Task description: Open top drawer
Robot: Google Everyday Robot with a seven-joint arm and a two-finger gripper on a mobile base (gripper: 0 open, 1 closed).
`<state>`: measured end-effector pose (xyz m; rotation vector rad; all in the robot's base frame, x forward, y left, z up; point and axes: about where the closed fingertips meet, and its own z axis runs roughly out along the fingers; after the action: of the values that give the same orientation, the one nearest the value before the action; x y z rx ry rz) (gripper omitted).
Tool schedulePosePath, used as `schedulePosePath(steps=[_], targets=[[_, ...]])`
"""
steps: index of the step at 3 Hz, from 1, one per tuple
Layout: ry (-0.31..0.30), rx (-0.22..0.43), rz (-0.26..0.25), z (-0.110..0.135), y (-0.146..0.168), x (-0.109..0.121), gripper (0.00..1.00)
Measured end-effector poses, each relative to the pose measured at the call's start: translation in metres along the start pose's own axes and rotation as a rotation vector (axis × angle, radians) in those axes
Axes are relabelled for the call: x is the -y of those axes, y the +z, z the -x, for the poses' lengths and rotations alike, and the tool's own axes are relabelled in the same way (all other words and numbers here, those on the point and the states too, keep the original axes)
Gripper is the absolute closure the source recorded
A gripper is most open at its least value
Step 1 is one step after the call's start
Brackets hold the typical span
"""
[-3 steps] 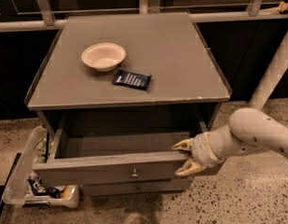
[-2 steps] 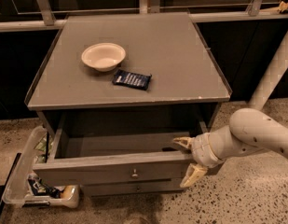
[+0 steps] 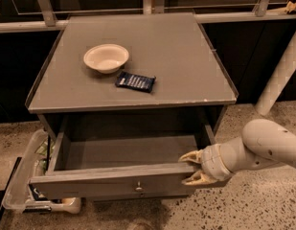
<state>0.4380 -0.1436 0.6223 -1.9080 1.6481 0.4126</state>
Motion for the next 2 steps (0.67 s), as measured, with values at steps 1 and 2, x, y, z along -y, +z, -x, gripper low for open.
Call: schedulePosePath(steps=[1,2], targets=[[0.000,0.000,0.000,0.0009,-0.0012,0.0002,0.88],[0.004,0.002,-0.001,0.0010,-0.0026,-0.0089,1.00]])
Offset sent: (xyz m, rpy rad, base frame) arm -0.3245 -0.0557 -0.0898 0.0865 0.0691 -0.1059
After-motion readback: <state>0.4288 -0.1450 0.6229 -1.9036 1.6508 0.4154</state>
